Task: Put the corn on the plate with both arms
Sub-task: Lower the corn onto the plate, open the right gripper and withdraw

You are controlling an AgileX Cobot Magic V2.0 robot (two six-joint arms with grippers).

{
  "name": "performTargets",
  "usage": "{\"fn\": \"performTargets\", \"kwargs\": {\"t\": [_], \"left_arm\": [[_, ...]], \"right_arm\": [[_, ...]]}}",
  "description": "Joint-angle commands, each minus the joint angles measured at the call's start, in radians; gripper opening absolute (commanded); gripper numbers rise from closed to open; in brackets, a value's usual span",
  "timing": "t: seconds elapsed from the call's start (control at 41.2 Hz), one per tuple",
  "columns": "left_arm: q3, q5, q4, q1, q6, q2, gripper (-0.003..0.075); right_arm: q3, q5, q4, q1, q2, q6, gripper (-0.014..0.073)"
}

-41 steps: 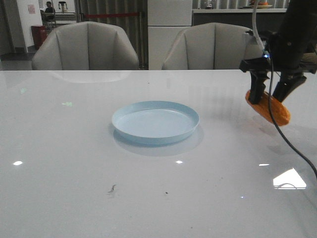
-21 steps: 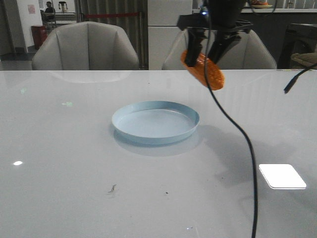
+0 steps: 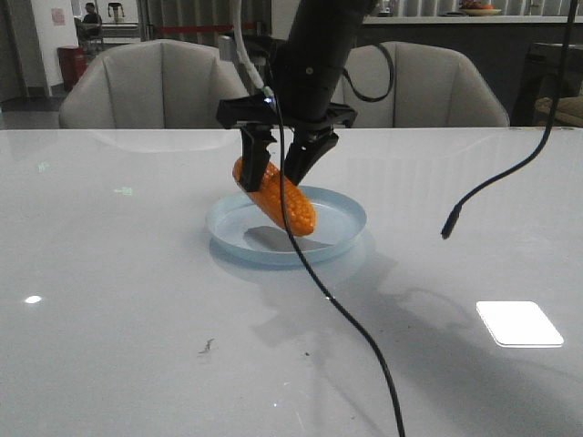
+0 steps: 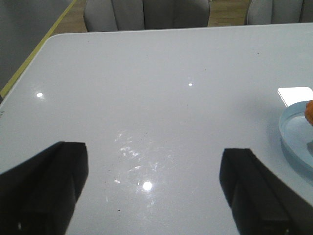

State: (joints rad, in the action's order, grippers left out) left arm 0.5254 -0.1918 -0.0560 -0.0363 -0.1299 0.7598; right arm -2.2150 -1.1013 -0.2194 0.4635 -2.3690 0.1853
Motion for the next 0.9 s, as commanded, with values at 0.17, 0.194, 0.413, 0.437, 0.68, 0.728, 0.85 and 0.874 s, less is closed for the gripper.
{"fn": "performTargets", "kwargs": {"t": [0.17,0.194,0.413,0.437,0.68,0.728,0.85,0.874], "left_arm": [[0.03,0.088,-0.01,-0.001,0.005,0.0,0.0601],[0.03,0.088,-0.01,-0.001,0.005,0.0,0.0601],[0.03,0.088,-0.01,-0.001,0.005,0.0,0.0601],[0.03,0.088,-0.01,-0.001,0.005,0.0,0.0601],[0.03,0.088,-0.01,-0.001,0.005,0.0,0.0601],[0.03,0.088,-0.01,-0.001,0.005,0.0,0.0601],[0.03,0.088,-0.01,-0.001,0.005,0.0,0.06],[0.03,0.088,-0.01,-0.001,0.005,0.0,0.0601]], "right_arm": [[-0.034,0.044,-0.001,-0.007,0.041,0.01,0.0254],[-0.034,0.048,-0.001,-0.007,0.041,0.01,0.0255],[-0.034,0.056,0.0,-0.007,0.042,0.009,0.0438],[-0.034,0.058,0.0,-0.007,0.042,0.009,0.0464],[-0.055,0.069,0.0,-0.007,0.046,0.01,0.0578],[-0.074,0.042,0.0,-0.007,0.047,0.011,0.0578],[-0.168,-0.057,0.016,-0.009,0.047,0.027,0.0578],[-0.196,-0.084,0.022,-0.01,0.047,0.027,0.0578]]}}
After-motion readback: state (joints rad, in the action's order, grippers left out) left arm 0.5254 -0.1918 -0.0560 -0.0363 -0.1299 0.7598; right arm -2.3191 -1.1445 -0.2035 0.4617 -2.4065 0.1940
